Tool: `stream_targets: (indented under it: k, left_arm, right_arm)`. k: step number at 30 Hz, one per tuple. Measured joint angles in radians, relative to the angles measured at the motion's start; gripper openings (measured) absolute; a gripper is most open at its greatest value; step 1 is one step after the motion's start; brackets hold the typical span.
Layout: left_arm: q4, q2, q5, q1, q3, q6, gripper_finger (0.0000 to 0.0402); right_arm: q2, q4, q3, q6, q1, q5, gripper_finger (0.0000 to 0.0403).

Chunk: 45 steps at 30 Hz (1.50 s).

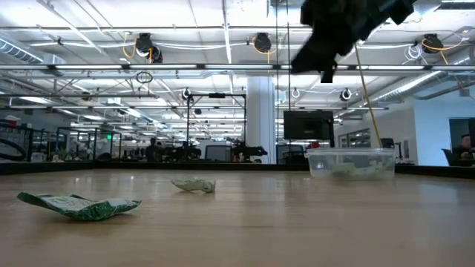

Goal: Pick and place Stevia / Truvia into bins
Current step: Put the green stevia packet into the transparent bin

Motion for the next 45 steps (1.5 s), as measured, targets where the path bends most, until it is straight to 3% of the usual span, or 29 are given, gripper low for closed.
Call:
stream_targets:
  k: [6, 13, 18, 22, 29, 34, 37, 45]
  left_arm:
    - [0.115, 0.0, 0.007, 0.0, -0.162, -0.122, 0.014]
    - [0.594, 0.004, 0.176, 0.002, -0.468, -0.151, 0.014]
    - [0.924, 0.035, 0.18, 0.014, -0.675, -0.215, 0.014]
    - [1.024, 0.084, 0.179, 0.026, -0.778, -0.229, 0.014]
    - [1.08, 0.233, 0.201, 0.043, -0.841, -0.22, 0.014]
    - [1.289, 0.374, 0.296, 0.043, -0.844, -0.193, 0.014]
    - [1.402, 0.437, 0.297, 0.043, -0.844, -0.193, 0.014]
    - [1.41, 0.484, 0.266, 0.068, -0.844, -0.177, 0.014]
  right_arm:
    - [0.042, 0.184, 0.0, -0.001, 0.063, 0.001, 0.0112]
    - [0.065, 0.27, -0.001, 0.068, 0.075, 0.004, 0.0117]
    - [0.065, 0.367, 0.0, 0.081, 0.075, 0.001, 0.0112]
    - [0.064, 0.391, 0.0, 0.081, 0.075, 0.0, 0.0114]
    - [0.064, 0.392, 0.0, 0.103, 0.075, 0.0, 0.011]
    - [0.064, 0.392, 0.0, 0.109, 0.075, 0.0, 0.011]
    - [0.064, 0.394, 0.0, 0.131, 0.075, 0.0, 0.011]
    - [0.064, 0.395, 0.0, 0.153, 0.075, 0.0, 0.011]
